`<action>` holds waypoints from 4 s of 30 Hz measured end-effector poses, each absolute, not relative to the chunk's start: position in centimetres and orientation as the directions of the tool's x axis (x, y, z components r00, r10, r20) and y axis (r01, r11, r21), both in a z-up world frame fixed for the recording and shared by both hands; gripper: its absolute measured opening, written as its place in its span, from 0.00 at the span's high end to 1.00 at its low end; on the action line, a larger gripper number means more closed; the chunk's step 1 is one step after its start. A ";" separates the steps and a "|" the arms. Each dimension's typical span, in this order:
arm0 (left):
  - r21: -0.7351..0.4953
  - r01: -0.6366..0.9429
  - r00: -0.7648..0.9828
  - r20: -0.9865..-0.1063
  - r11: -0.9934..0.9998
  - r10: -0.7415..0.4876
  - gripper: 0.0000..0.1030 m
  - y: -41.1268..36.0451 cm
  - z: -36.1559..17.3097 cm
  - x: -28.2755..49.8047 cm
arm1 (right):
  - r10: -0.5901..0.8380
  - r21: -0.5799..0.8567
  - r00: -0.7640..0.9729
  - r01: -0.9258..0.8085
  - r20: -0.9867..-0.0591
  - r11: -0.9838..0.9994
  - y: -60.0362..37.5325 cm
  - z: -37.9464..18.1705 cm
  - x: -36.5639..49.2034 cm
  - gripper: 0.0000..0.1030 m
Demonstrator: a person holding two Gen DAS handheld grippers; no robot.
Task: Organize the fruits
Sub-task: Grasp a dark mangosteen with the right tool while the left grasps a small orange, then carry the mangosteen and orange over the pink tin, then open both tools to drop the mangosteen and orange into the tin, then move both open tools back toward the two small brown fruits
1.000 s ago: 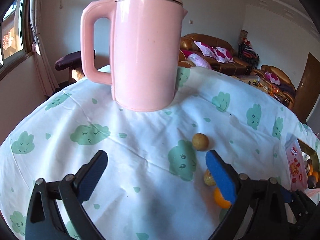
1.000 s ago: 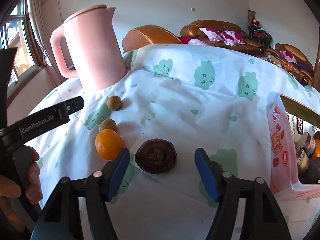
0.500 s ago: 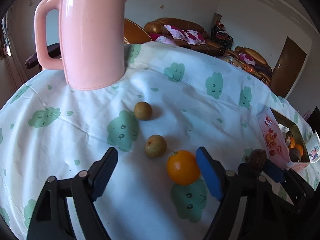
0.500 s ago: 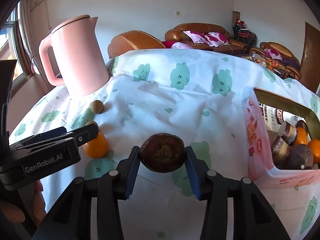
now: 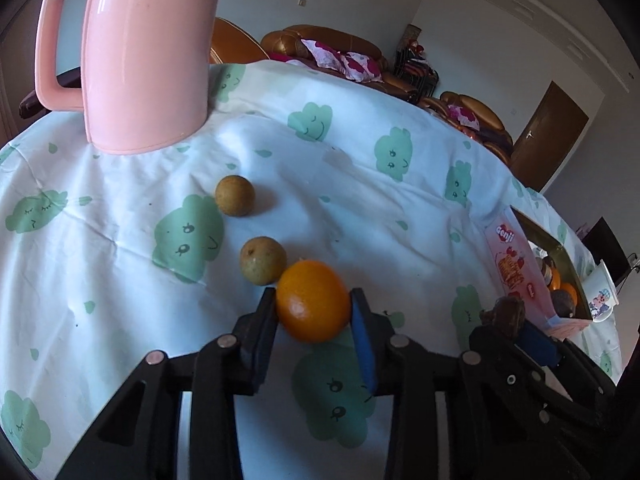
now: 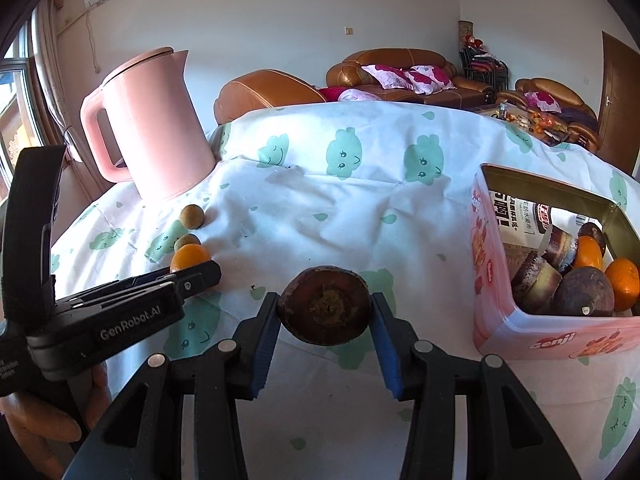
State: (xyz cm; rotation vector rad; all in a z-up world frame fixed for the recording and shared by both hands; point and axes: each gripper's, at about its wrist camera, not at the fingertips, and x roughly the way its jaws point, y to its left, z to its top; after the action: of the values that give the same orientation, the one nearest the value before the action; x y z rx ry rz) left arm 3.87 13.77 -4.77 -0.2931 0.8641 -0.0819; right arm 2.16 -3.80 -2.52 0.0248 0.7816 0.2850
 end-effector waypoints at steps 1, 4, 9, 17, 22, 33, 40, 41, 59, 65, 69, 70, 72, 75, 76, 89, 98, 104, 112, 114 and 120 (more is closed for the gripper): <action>-0.284 -0.054 0.655 -0.734 0.957 -0.181 0.64 13.9 -4.7 3.8 | 0.262 0.127 0.677 -0.243 -0.688 0.962 -3.9 -2.4 2.1 0.54; -0.308 -0.051 0.689 -0.699 0.950 -0.190 0.64 14.3 -4.1 3.2 | 0.258 0.121 0.686 -0.243 -0.680 0.963 -4.1 -2.3 1.9 0.54; -0.289 -0.026 0.800 -0.580 0.957 -0.153 0.64 14.1 -1.9 1.7 | 0.276 0.145 0.723 -0.240 -0.633 0.960 -5.2 -1.0 1.4 0.54; -0.124 0.042 0.848 -0.520 0.991 -0.101 0.64 9.9 -0.5 1.1 | 0.247 0.124 0.790 -0.215 -0.561 0.969 -7.9 1.1 0.9 0.54; -0.097 0.086 0.850 -0.511 0.992 -0.124 0.64 6.9 0.0 1.6 | 0.188 0.106 0.814 -0.156 -0.550 0.982 -10.5 1.5 1.3 0.54; -0.061 0.180 0.855 -0.484 0.982 -0.187 0.64 -0.6 1.4 2.9 | 0.040 0.080 0.854 0.001 -0.518 0.997 -18.0 2.4 2.2 0.54; -0.059 0.226 0.850 -0.476 0.972 -0.227 0.64 -4.1 1.8 4.1 | -0.069 0.082 0.865 0.126 -0.496 0.989 -23.5 3.0 2.4 0.55; -0.053 0.235 0.848 -0.476 0.971 -0.231 0.64 -4.7 1.9 4.3 | -0.088 0.074 0.867 0.143 -0.490 0.987 -24.1 3.0 2.5 0.55; 0.087 0.257 0.804 -0.573 0.963 -0.163 0.64 -13.1 -0.7 10.4 | -0.142 0.068 0.837 0.208 -0.529 0.976 -27.6 0.7 6.8 0.54; 0.105 0.255 0.780 -0.609 0.961 -0.140 0.64 -13.6 -1.2 11.3 | -0.101 0.085 0.820 0.179 -0.563 0.980 -27.6 -0.1 8.5 0.54; 0.104 0.250 0.766 -0.630 0.963 -0.131 0.64 -13.7 -1.2 11.5 | -0.030 0.130 0.811 0.130 -0.584 0.983 -27.6 -0.5 9.1 0.54; 0.100 0.249 0.764 -0.632 0.963 -0.132 0.64 -13.7 -1.2 11.6 | -0.009 0.148 0.813 0.117 -0.582 0.982 -27.7 -0.6 9.1 0.54; 0.099 0.254 0.757 -0.640 0.962 -0.134 0.64 -13.6 -1.3 11.6 | 0.035 0.187 0.809 0.093 -0.587 0.978 -27.7 -0.8 9.2 0.53; 0.101 0.247 0.762 -0.634 0.964 -0.129 0.55 -13.4 -1.1 11.3 | 0.068 0.218 0.805 0.077 -0.589 0.973 -27.6 -0.9 9.2 0.53; 0.095 0.252 0.762 -0.633 0.963 -0.136 0.48 -13.4 -1.0 11.1 | 0.081 0.236 0.809 0.073 -0.583 0.969 -27.7 -0.8 9.1 0.53; 0.133 0.185 0.883 -0.458 0.974 -0.105 0.00 -11.2 1.7 6.5 | -0.050 0.309 0.925 0.176 -0.377 0.935 -29.3 1.8 4.4 0.24; 0.143 0.123 0.888 -0.458 0.982 -0.044 0.00 -8.5 0.5 4.5 | -0.107 0.215 0.926 0.194 -0.361 0.957 -27.3 2.0 3.2 0.24; 0.116 0.101 0.899 -0.436 0.988 -0.041 0.00 -6.6 0.7 3.4 | -0.127 0.145 0.931 0.186 -0.341 0.972 -25.4 2.2 1.4 0.24; 0.103 0.101 0.898 -0.438 0.990 -0.046 0.00 -5.5 0.7 2.2 | -0.148 0.138 0.924 0.208 -0.353 0.968 -24.5 2.1 -0.8 0.24; 0.104 0.106 0.897 -0.438 0.989 -0.050 0.00 -5.4 0.7 1.8 | -0.151 0.152 0.920 0.217 -0.361 0.964 -24.6 2.0 -1.2 0.24; 0.088 0.113 0.888 -0.456 0.990 -0.061 0.00 -4.2 0.6 0.8 | -0.138 0.190 0.911 0.226 -0.388 0.956 -23.9 1.6 -2.1 0.24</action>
State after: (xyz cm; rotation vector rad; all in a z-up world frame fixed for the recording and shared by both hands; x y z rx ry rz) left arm 0.82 -4.18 0.64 0.1128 0.4695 -0.0904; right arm -2.11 -23.91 1.60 0.2342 0.3810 -0.1892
